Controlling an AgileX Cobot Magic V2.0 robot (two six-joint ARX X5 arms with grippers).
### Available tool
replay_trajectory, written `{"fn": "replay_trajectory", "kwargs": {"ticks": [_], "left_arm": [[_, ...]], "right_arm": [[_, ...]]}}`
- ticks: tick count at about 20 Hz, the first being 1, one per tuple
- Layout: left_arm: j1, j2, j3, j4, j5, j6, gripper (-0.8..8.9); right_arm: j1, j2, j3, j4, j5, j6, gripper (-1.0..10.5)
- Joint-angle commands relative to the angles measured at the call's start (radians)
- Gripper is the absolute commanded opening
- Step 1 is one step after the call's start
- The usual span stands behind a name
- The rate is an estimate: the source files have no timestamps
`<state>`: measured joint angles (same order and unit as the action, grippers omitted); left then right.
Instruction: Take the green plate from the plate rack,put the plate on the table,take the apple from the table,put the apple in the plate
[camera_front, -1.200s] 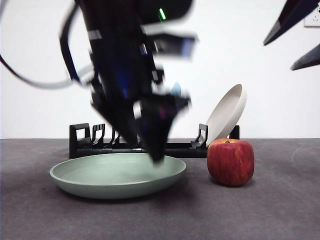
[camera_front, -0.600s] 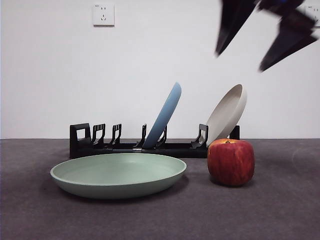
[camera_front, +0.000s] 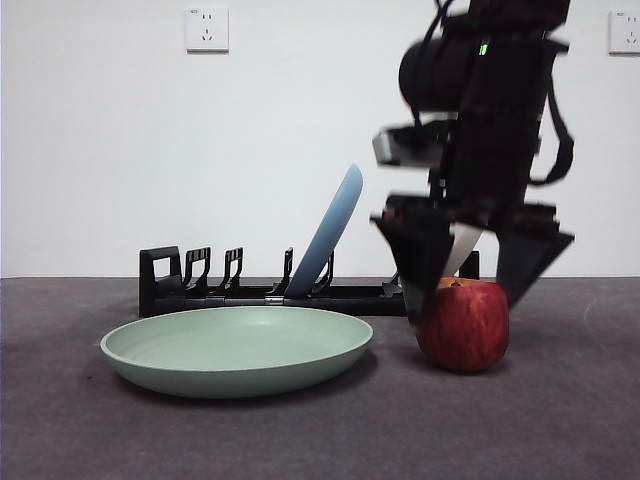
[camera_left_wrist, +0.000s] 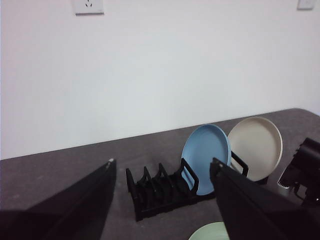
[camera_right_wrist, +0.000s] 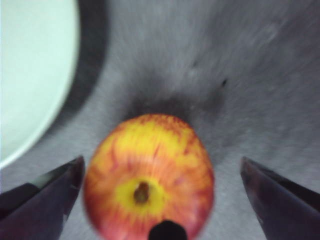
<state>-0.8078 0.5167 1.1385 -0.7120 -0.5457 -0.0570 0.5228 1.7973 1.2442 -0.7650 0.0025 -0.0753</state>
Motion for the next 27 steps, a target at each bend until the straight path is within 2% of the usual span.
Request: {"fn": "replay_trajectory", "kwargs": {"ticks": [1,2,3,5,6,7,14,18,23,27], "left_arm": [[0.003,-0.001,-0.006,0.003,-0.006,-0.019,3.14],[0.003,-0.001,-0.006,0.002,-0.01,-0.019,3.14],[0.003,-0.001,-0.006,0.0,-0.022,-0.019,3.14],[0.003,-0.001,-0.006,-0.01,-0.033,-0.019,3.14],[0.003,-0.001,-0.006,-0.015,-0.033,-0.019,3.14],[0.003,-0.001,-0.006,-0.017,-0.033,-0.019,3.14],[0.003,0.0,-0.006,-0.018,-0.03,-0.019,3.13],[0.003,0.0,-0.006,-0.019,-0.031,-0.019,3.14],[0.003,0.0,-0.006,-0.024,-0.031,-0.019,3.14],[0.003,0.0,-0.006,-0.026,-0.031,-0.019,3.14]], "right_arm": [[0.002,0.045,0.002,-0.002,-0.003,-0.004,5.6],[0.002,0.055,0.002,-0.003,-0.003,0.001,5.6],[0.002,0.056,0.002,-0.003,-0.003,0.018,5.0],[0.004,0.055,0.002,-0.005,-0.003,0.037,2.2],[0.004,0.054,0.002,-0.013,-0.003,0.037,0.3],[0.004,0.054,0.002,-0.017,-0.003,0.037,-0.1],[0.04,-0.013,0.064,-0.02,-0.008,0.077,-0.1],[0.107,-0.026,0.241,-0.028,-0.135,0.076,-0.1],[0.223,0.04,0.414,-0.013,-0.125,0.073,-0.1],[0.262,0.148,0.442,0.001,-0.122,0.073,-0.1]]}}
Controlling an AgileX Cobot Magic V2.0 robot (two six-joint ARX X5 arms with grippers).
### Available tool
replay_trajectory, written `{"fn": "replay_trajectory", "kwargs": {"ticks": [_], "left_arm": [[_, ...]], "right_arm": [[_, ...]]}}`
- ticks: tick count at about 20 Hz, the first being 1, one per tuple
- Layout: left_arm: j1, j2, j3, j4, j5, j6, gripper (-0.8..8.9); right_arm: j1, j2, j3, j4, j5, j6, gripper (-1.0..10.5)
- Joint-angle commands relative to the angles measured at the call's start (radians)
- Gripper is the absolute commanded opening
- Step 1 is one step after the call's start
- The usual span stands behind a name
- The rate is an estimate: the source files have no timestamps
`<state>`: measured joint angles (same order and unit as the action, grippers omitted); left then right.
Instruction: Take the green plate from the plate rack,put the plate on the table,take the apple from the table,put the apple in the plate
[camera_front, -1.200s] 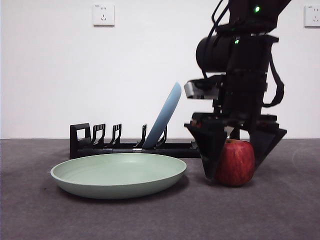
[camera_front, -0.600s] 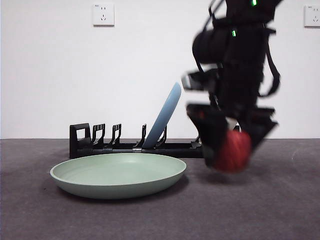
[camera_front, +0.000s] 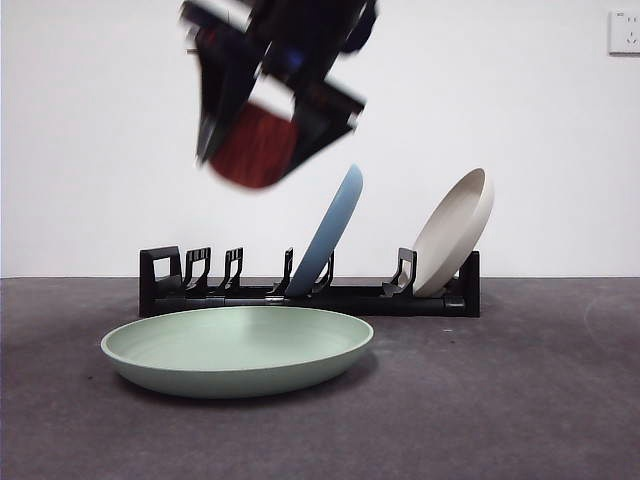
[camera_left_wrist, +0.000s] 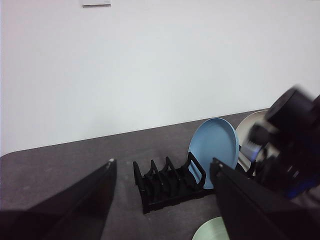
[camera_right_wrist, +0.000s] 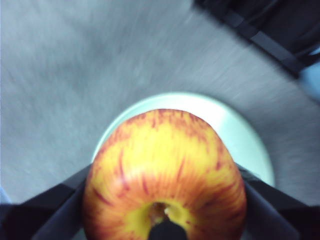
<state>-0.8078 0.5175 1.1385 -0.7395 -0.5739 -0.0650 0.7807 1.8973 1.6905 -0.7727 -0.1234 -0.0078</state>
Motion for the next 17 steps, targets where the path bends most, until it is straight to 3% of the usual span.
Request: {"fn": "replay_trajectory", "kwargs": {"ticks": [1,3,13,15,17], "left_arm": [[0.003,-0.001,-0.006,-0.001,-0.002,-0.011,3.14],[0.003,-0.001,-0.006,-0.006,-0.002,-0.011,3.14],[0.003,-0.001,-0.006,-0.037,-0.002,-0.011,3.14],[0.003,-0.001,-0.006,-0.048,-0.002,-0.011,3.14],[0.003,-0.001,-0.006,-0.055,-0.002,-0.011,3.14]], "right_arm": [[0.008,0.077,-0.004,0.018,0.014,0.006,-0.1],[0.014,0.13,-0.004,0.026,0.046,0.006,-0.1],[0.029,0.265,-0.004,-0.015,0.051,0.006,0.1],[0.032,0.264,-0.004,-0.014,0.05,0.007,1.1],[0.032,0.264,-0.004,-0.018,0.051,0.008,3.4]]}}
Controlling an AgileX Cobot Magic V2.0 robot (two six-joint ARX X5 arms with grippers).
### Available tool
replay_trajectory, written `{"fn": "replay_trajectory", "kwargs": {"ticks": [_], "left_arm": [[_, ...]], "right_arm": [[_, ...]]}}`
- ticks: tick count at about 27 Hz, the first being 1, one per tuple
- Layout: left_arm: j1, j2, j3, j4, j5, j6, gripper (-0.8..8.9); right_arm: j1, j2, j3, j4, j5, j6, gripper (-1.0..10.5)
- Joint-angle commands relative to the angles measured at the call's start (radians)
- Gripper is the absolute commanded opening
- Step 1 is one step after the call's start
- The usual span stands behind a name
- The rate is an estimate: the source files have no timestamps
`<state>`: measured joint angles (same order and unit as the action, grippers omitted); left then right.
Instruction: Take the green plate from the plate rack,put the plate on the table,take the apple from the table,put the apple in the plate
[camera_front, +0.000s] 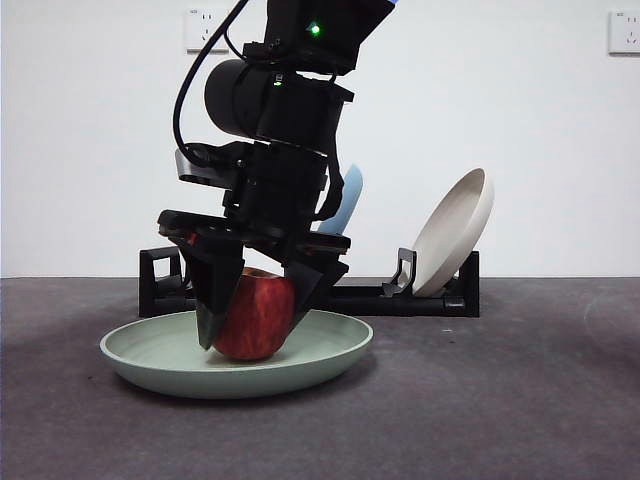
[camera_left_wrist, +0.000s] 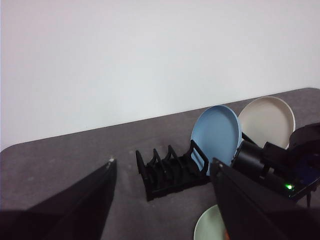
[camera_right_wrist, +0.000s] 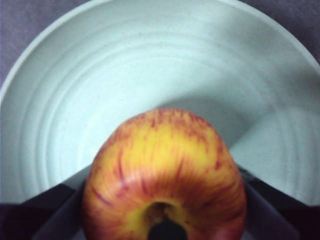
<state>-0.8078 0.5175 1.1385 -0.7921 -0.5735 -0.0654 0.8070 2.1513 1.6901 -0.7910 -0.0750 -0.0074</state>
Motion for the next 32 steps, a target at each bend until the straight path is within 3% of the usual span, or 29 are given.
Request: {"fn": "replay_trajectory", "kwargs": {"ticks": [1,3,4,16,27,32], "left_arm": [[0.003,-0.001,-0.006,-0.003,-0.002,-0.011,3.14],[0.003,-0.001,-0.006,-0.003,-0.002,-0.011,3.14],[0.003,-0.001,-0.006,-0.003,-0.002,-0.011,3.14],[0.003,-0.001,-0.006,-0.002,-0.002,-0.011,3.14],[0.003,0.076,-0.006,0.047,0.007,-0.01,3.13],[0.003,0.163,-0.006,0.084,0.006,0.027,3.1]], "right_arm": [[0.006,0.01,-0.004,0.0,0.003,0.008,4.2],[0.006,0.01,-0.004,-0.002,0.003,0.01,5.5],[0.006,0.01,-0.004,-0.001,0.003,0.01,5.5],[0.006,-0.037,-0.002,-0.003,0.004,0.01,5.5],[-0.01,-0.288,-0.002,-0.049,0.01,-0.01,5.3],[-0.037,-0.423,-0.002,-0.133,0.105,-0.014,5.3]]}}
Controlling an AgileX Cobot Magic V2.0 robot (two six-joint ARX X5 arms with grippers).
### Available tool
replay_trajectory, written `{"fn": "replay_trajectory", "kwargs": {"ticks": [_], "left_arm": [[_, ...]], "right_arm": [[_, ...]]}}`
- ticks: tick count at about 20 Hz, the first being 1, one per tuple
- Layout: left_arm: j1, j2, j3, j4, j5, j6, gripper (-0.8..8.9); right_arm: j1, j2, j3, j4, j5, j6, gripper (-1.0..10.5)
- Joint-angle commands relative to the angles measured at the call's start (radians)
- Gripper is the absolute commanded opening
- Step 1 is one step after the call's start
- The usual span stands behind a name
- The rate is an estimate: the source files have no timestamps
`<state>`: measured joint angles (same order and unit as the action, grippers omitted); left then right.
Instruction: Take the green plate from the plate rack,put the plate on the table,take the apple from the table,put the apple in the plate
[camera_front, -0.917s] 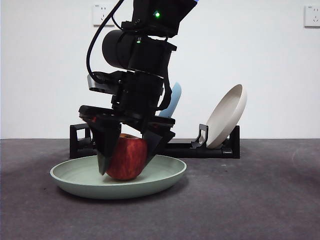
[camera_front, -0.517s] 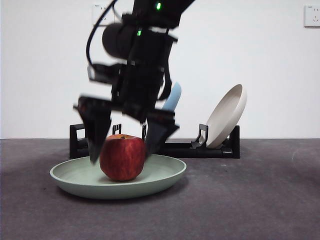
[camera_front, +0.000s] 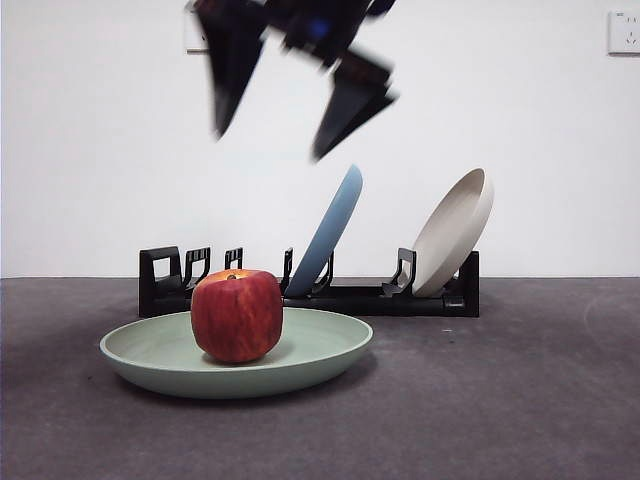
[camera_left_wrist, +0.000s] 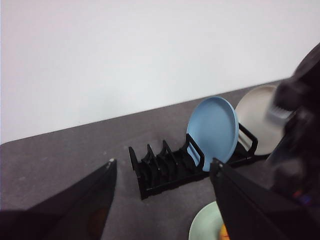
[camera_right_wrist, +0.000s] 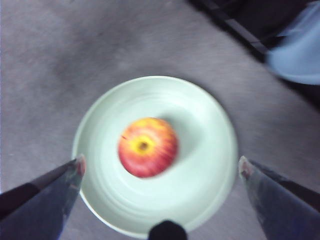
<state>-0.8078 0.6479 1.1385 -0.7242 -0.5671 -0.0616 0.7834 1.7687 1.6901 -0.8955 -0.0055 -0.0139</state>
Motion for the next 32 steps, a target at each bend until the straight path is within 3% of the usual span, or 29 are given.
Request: {"fn": "replay_trajectory", "kwargs": {"ticks": [1,3,5,6,9,13,18,23,32], "left_arm": [[0.003,0.05,-0.006,0.022,0.0,0.032,3.1],[0.003,0.088,-0.006,0.037,0.005,0.061,2.82],[0.003,0.146,-0.006,0.058,0.068,0.108,0.31],[0.003,0.175,-0.006,0.071,0.083,0.118,-0.1],[0.011,0.266,-0.006,0.101,0.08,0.118,-0.09],[0.055,0.354,-0.007,0.093,0.126,0.145,-0.09],[0.174,0.336,-0.153,0.253,0.312,0.144,-0.09],[0.228,0.26,-0.391,0.398,0.344,0.084,-0.09],[0.227,0.083,-0.661,0.588,0.362,0.023,-0.09]], "right_arm": [[-0.02,-0.061,-0.002,-0.044,0.043,-0.008,4.9],[-0.043,-0.108,-0.002,-0.088,0.044,-0.014,3.3],[-0.072,-0.161,-0.002,-0.153,0.041,-0.014,0.7],[-0.09,-0.183,-0.002,-0.185,0.041,-0.02,0.0],[-0.125,-0.237,-0.002,-0.262,0.041,-0.03,-0.2],[-0.143,-0.302,-0.005,-0.245,0.039,-0.029,-0.2],[-0.143,-0.412,-0.109,-0.127,0.039,-0.036,-0.2],[-0.149,-0.545,-0.409,0.145,0.04,-0.027,-0.2],[-0.146,-0.664,-1.015,0.741,0.04,0.087,-0.2]]}}
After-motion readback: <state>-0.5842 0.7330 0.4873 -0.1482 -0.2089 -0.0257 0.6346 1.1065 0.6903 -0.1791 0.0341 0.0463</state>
